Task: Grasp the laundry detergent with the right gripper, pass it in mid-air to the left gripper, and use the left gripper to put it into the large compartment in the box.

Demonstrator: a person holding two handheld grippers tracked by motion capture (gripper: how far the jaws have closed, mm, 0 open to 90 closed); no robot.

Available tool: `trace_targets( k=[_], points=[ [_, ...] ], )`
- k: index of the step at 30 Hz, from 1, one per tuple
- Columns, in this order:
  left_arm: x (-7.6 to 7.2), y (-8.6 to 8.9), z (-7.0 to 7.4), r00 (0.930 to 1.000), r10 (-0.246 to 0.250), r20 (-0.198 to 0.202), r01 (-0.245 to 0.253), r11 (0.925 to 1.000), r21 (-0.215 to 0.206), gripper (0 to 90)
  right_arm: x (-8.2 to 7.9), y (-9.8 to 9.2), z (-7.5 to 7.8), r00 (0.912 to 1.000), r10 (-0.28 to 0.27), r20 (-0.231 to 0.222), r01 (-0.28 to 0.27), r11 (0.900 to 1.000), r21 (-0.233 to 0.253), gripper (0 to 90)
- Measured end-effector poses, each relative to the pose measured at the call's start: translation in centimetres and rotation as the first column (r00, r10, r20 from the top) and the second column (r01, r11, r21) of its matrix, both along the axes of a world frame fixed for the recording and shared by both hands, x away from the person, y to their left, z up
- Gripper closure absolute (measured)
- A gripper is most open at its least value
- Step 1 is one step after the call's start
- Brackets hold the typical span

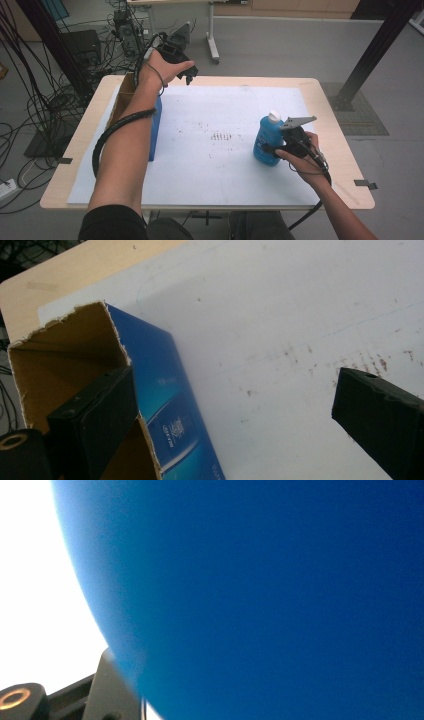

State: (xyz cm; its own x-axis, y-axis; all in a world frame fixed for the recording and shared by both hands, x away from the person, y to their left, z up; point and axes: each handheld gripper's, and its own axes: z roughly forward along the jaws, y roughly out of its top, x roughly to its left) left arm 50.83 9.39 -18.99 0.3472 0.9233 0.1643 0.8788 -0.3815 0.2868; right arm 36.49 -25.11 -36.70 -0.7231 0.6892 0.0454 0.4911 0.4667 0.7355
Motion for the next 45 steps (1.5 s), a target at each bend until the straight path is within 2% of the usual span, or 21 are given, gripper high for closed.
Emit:
trace_targets(
  k=[1,2,8,11,16,22,28,29,30,31,33,34,35,37,39,40,41,42,43,44,45],
  points=[
    [0.0,0.0,0.0,1.0000,0.000,0.000,0.000,1.0000,0.000,5.2,0.0,0.0,0.0,1.0000,0.000,0.000,0.000,1.000,0.000,42.8],
    [-0.1,-0.2,0.4,0.9999,-0.016,-0.005,0.016,0.9996,0.023,5.5,0.7,0.2,0.8,1.0000,0.007,-0.002,-0.007,1.000,0.010,42.7],
    [-0.4,-0.4,1.6,0.9979,-0.065,-0.005,0.065,0.9974,0.032,5.7,3.1,1.5,3.2,0.9981,0.059,-0.020,-0.059,0.998,-0.014,42.6],
    [-0.5,-0.2,2.5,0.9943,-0.105,-0.021,0.106,0.9932,0.049,5.5,4.4,2.3,4.3,0.9964,0.082,-0.024,-0.082,0.997,-0.005,42.6],
    [-0.7,0.2,3.6,0.9886,-0.147,-0.031,0.149,0.9877,0.048,5.4,6.5,3.9,6.1,0.9920,0.121,-0.035,-0.122,0.992,-0.019,42.6],
    [-1.1,0.2,5.1,0.9676,-0.250,-0.039,0.252,0.9647,0.077,5.4,9.1,6.3,7.5,0.9841,0.172,-0.045,-0.174,0.984,-0.039,42.6],
    [-1.7,-0.1,6.1,0.9397,-0.336,-0.065,0.341,0.9358,0.091,5.5,10.9,9.1,8.7,0.9701,0.239,-0.041,-0.240,0.970,-0.022,42.5],
    [-1.8,-0.1,6.3,0.9331,-0.352,-0.073,0.358,0.9298,0.087,5.5,11.2,9.6,8.8,0.9674,0.250,-0.039,-0.251,0.968,-0.020,42.5],
    [-1.8,-0.1,6.3,0.9331,-0.352,-0.073,0.358,0.9298,0.087,5.5,11.2,9.6,8.8,0.9674,0.250,-0.039,-0.251,0.968,-0.020,42.5],
    [-2.0,-0.3,6.6,0.9209,-0.381,-0.081,0.388,0.9175,0.088,5.5,11.5,10.6,9.1,0.9617,0.271,-0.038,-0.272,0.962,-0.027,42.5],
    [-2.3,-0.4,6.9,0.9064,-0.414,-0.083,0.420,0.9040,0.079,5.6,11.8,11.6,9.3,0.9552,0.294,-0.037,-0.295,0.955,-0.031,42.5],
    [-2.3,-0.4,6.9,0.9064,-0.414,-0.083,0.420,0.9040,0.079,5.6,11.8,11.6,9.3,0.9552,0.294,-0.037,-0.295,0.955,-0.031,42.5],
    [-2.6,-0.5,7.2,0.8953,-0.437,-0.084,0.443,0.8931,0.075,5.5,12.1,12.5,9.5,0.9472,0.317,-0.046,-0.319,0.948,-0.026,42.5],
    [-2.9,-0.6,7.5,0.8807,-0.465,-0.092,0.471,0.8796,0.066,5.5,12.2,13.5,9.7,0.9387,0.340,-0.057,-0.342,0.939,-0.027,42.5],
    [-3.3,-0.9,7.7,0.8621,-0.496,-0.102,0.504,0.8612,0.067,5.5,12.2,14.5,9.7,0.9288,0.365,-0.065,-0.367,0.930,-0.024,42.5],
    [-3.3,-0.9,7.7,0.8621,-0.496,-0.102,0.504,0.8612,0.067,5.5,12.2,14.9,9.7,0.9227,0.380,-0.066,-0.382,0.924,-0.023,42.5],
    [-3.8,-1.2,7.9,0.8399,-0.531,-0.114,0.539,0.8397,0.064,5.5,12.2,15.3,9.7,0.9163,0.395,-0.065,-0.397,0.918,-0.020,42.5],
    [-3.8,-1.2,7.9,0.8399,-0.531,-0.114,0.539,0.8397,0.064,5.5,12.1,15.8,9.7,0.9090,0.412,-0.066,-0.413,0.910,-0.013,42.5],
    [-4.1,-1.3,8.0,0.8326,-0.541,-0.119,0.550,0.8319,0.070,5.5,12.1,15.8,9.7,0.9090,0.412,-0.066,-0.413,0.910,-0.013,42.5],
    [-4.2,-1.4,8.0,0.8282,-0.547,-0.121,0.557,0.8269,0.075,5.5,12.0,16.1,9.6,0.9025,0.426,-0.065,-0.427,0.904,-0.007,42.5],
    [-4.7,-1.7,8.1,0.8127,-0.568,-0.132,0.580,0.8102,0.086,5.5,11.9,16.6,9.5,0.8910,0.450,-0.058,-0.451,0.893,0.003,42.5]
  ],
)
